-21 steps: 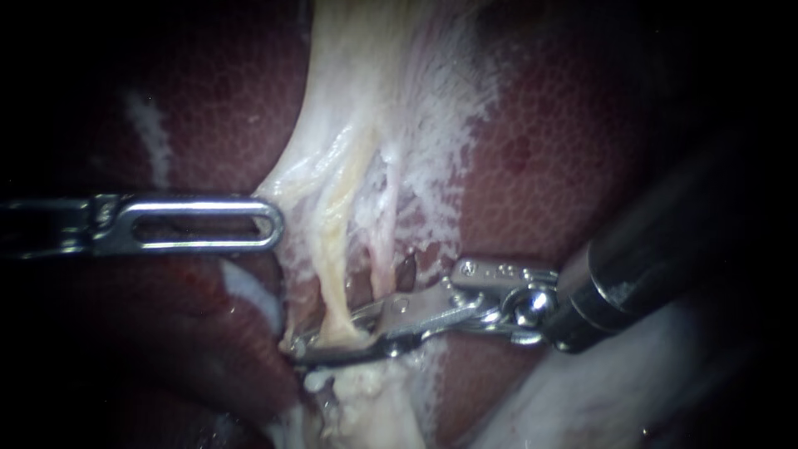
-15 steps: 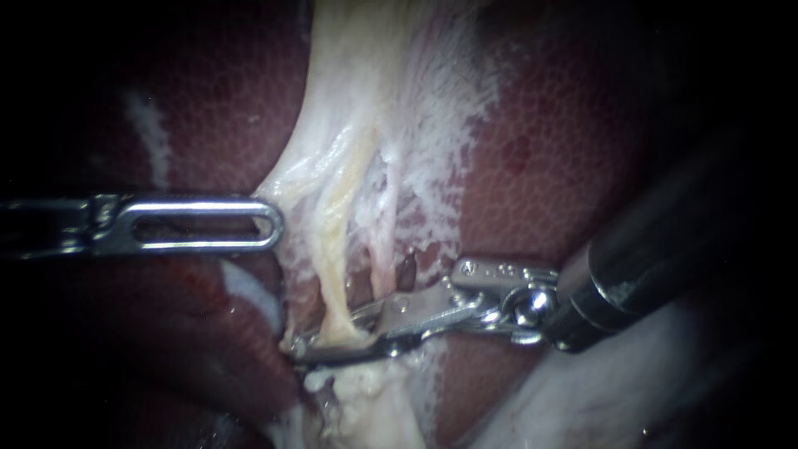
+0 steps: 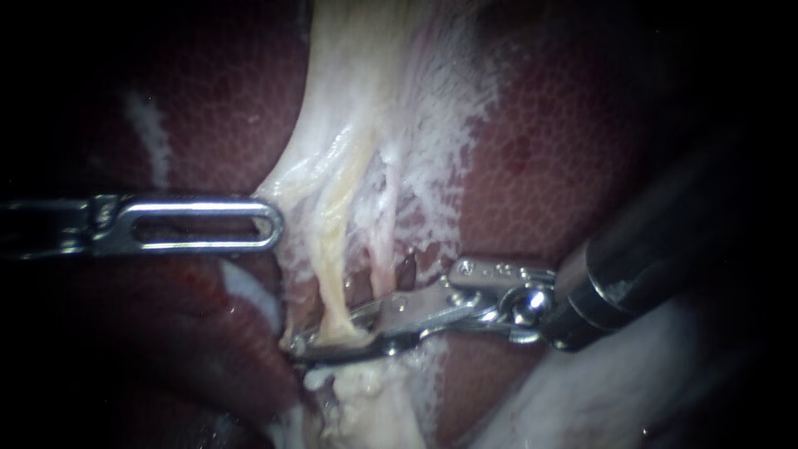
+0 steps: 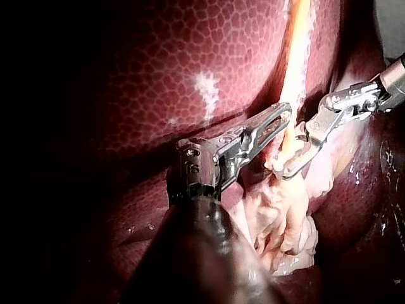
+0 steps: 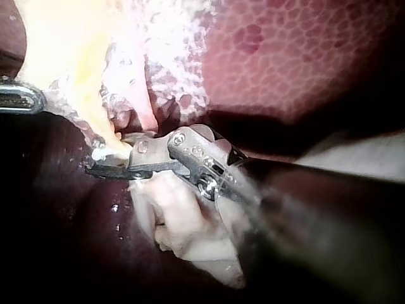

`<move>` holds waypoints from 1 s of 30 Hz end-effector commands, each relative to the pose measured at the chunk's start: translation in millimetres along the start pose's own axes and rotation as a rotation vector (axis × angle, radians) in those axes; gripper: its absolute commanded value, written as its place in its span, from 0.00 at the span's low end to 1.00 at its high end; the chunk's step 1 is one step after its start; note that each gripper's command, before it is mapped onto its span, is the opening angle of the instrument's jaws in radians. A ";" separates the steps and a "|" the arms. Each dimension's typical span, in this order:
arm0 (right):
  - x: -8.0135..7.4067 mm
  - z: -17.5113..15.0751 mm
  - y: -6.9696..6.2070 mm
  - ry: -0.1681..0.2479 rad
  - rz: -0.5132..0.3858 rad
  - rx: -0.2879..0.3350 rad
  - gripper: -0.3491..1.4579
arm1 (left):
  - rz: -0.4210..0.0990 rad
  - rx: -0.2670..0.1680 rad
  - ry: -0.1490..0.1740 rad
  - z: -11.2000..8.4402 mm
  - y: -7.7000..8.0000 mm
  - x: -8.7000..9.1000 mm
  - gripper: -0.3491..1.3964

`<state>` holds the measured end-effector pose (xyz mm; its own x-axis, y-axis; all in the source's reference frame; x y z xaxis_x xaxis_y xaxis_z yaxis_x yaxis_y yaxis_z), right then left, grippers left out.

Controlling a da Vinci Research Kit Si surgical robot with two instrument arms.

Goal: Going back second clip left tube

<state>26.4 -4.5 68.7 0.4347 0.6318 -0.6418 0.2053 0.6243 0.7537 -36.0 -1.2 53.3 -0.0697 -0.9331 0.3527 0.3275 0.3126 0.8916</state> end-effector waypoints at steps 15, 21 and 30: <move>0.8 -0.4 0.0 0.006 -0.239 -0.049 0.52 | 0.000 0.000 0.000 -0.1 0.0 0.0 0.00; 1.4 -1.3 -0.2 0.010 -0.264 -0.052 0.52 | 0.000 0.000 0.000 -0.1 0.0 0.0 0.00; 0.8 -2.6 -1.0 0.009 -0.267 -0.044 0.52 | 0.001 0.000 0.000 -0.1 0.0 0.1 0.00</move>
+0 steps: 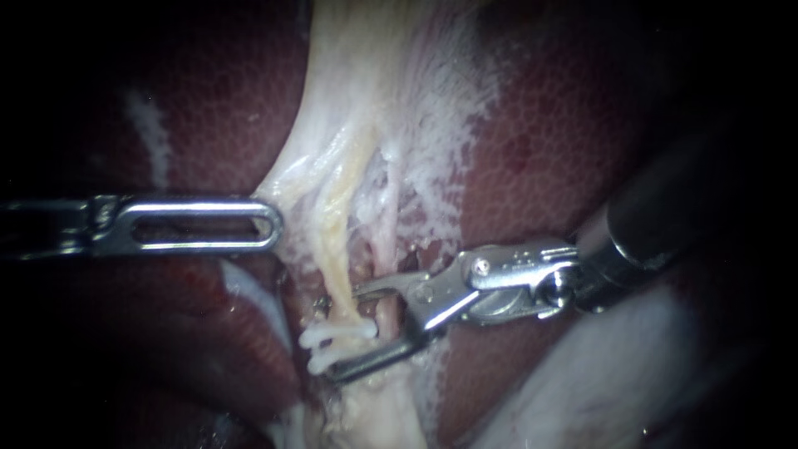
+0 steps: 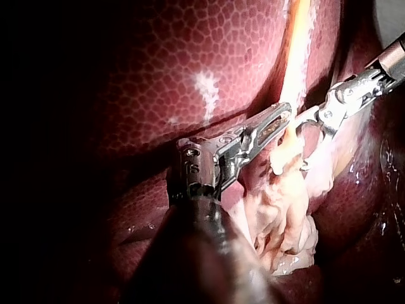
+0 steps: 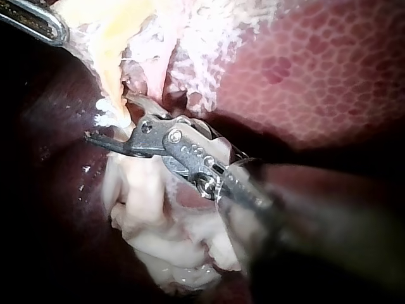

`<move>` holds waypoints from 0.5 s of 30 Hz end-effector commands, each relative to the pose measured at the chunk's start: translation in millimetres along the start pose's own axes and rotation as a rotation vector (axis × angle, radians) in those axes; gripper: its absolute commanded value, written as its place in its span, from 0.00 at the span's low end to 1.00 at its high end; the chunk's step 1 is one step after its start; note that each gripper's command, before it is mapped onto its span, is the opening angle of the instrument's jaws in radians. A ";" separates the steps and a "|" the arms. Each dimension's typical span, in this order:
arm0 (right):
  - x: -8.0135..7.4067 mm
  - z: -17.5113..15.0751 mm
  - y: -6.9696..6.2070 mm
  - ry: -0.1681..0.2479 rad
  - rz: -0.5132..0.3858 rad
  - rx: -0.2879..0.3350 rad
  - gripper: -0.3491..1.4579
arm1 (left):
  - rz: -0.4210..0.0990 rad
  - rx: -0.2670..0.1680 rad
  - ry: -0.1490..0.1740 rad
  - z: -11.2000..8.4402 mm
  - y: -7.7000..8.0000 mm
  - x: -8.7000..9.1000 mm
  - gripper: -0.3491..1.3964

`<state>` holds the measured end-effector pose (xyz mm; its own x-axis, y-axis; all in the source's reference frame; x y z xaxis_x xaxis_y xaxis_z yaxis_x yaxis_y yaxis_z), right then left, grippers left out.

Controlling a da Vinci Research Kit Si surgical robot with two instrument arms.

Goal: Going back second clip left tube

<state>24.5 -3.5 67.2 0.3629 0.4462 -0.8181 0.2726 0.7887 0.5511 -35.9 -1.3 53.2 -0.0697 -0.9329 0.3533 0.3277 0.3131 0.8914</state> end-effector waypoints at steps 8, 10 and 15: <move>-0.7 -3.7 -1.2 0.000 -0.008 -0.012 0.52 | 0.000 0.000 0.000 0.0 0.1 0.0 0.00; -0.7 -5.0 -1.4 0.001 -0.005 -0.019 0.52 | 0.000 0.000 0.000 0.0 0.1 0.1 0.00; 0.3 -8.8 -1.7 0.004 0.014 -0.043 0.52 | 0.001 0.000 0.000 0.0 0.1 0.1 0.00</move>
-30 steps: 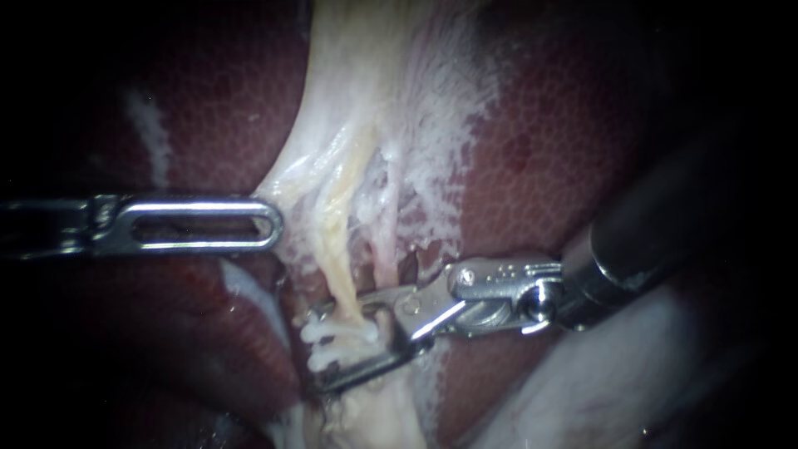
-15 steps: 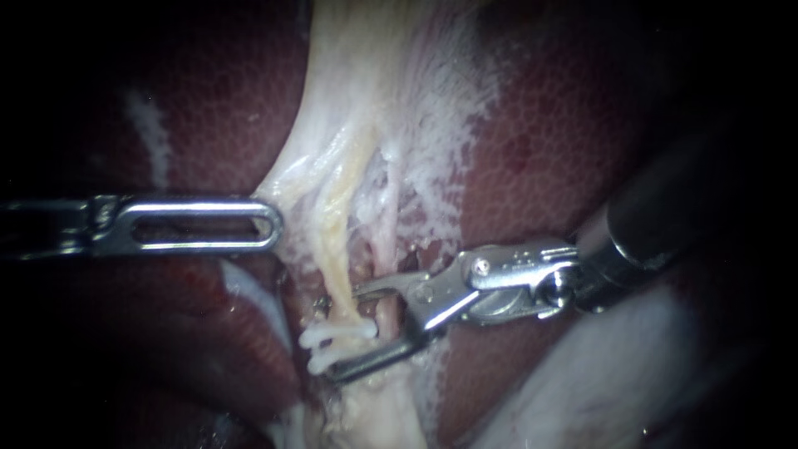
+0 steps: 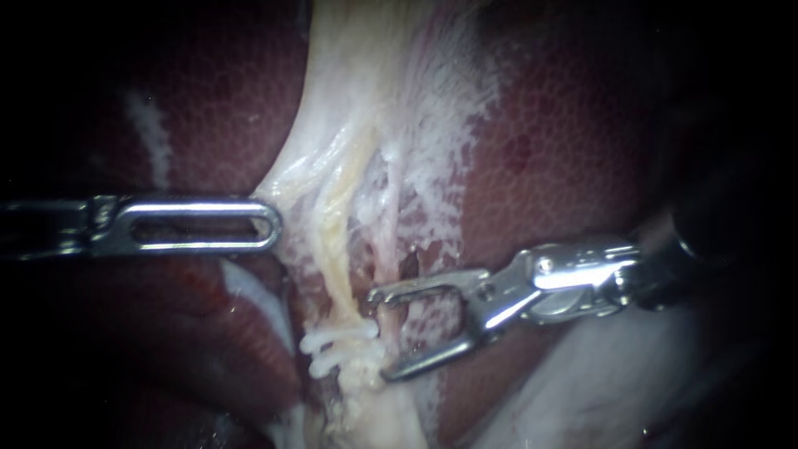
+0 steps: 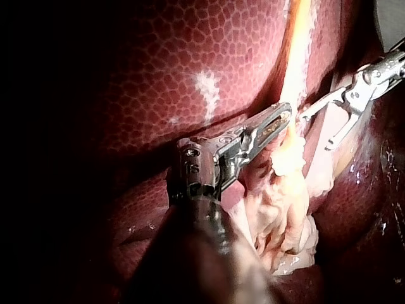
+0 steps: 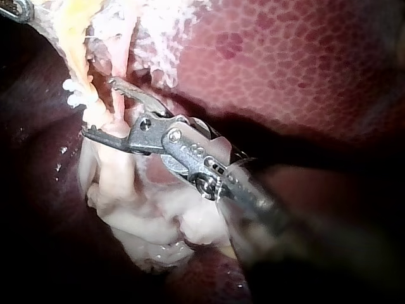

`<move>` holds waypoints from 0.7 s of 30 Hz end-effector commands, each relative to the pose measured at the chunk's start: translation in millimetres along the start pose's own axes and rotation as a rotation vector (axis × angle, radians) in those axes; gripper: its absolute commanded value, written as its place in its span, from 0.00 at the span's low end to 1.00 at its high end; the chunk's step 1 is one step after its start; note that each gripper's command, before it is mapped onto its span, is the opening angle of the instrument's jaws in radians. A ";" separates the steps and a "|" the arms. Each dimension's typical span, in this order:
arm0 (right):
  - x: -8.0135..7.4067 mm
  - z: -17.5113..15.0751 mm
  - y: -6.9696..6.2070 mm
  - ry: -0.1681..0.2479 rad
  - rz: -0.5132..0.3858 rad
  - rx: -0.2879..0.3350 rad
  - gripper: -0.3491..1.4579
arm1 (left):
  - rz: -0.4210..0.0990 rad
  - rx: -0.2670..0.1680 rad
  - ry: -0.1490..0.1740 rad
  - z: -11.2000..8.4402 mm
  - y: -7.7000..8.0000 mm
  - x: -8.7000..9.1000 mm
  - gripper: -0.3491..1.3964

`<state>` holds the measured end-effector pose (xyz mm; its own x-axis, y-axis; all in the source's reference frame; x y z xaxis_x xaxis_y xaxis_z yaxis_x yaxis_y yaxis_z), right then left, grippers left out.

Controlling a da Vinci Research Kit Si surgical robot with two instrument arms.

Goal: Going back second clip left tube

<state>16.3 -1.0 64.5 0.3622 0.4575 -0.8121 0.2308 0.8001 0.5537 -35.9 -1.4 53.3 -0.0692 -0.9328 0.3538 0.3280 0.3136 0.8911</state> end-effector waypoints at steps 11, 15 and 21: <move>3.2 -8.0 0.0 0.021 -0.037 -0.072 0.52 | 0.001 0.001 0.000 0.1 0.2 0.2 0.00; 4.5 -9.8 -0.2 0.028 -0.054 -0.085 0.52 | 0.002 0.000 0.000 0.1 0.3 0.3 0.00; 5.3 -10.8 -0.4 0.031 -0.065 -0.084 0.52 | 0.003 -0.001 -0.001 0.3 0.3 0.4 0.00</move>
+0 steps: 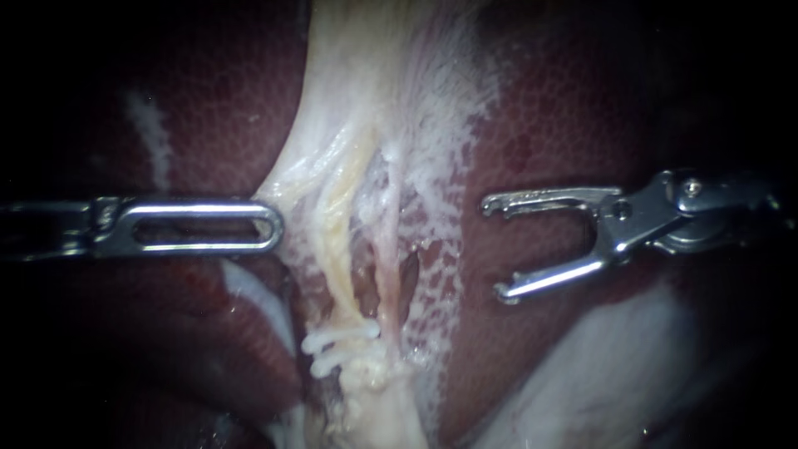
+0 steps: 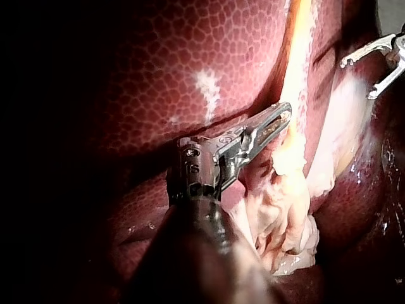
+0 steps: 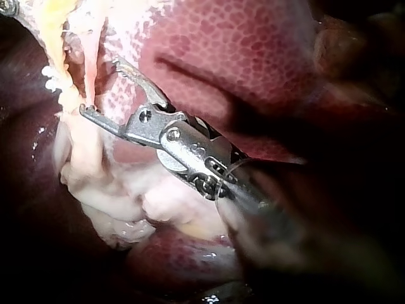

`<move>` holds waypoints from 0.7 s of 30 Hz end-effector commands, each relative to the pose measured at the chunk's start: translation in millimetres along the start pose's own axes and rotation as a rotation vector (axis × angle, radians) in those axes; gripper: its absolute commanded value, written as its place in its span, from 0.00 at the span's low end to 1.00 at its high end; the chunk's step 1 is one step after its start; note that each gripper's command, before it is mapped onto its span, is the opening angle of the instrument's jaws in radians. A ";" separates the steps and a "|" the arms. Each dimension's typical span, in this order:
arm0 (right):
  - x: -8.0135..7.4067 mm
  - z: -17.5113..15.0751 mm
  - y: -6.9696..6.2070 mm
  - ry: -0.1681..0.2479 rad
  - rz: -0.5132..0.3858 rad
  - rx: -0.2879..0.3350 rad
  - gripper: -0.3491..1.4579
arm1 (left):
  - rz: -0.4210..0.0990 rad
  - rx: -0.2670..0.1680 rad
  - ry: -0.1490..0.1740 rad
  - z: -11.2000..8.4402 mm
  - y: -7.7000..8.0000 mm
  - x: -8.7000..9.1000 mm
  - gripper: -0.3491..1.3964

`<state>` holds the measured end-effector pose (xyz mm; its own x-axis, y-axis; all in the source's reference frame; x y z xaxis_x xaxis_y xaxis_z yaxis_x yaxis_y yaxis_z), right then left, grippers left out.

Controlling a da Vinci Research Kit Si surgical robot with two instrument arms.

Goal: Going back second clip left tube

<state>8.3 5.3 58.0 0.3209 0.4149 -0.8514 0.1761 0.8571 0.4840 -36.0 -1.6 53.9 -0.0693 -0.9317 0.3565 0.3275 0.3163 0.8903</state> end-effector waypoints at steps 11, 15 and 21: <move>-0.2 0.3 -0.1 0.000 -0.003 -0.001 0.52 | 0.013 0.001 0.000 1.5 0.9 1.0 0.00; -0.4 0.7 -0.2 -0.001 -0.004 -0.002 0.52 | 0.013 0.000 0.006 2.6 1.7 1.8 0.00; -0.4 0.7 -0.2 -0.001 -0.005 -0.003 0.52 | 0.013 0.009 0.015 4.5 1.9 2.9 0.00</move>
<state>8.9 4.7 58.4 0.3206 0.4106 -0.8536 0.1749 0.8600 0.4794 -40.2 -3.0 58.0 -0.0496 -0.9296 0.3653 0.3166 0.3322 0.8885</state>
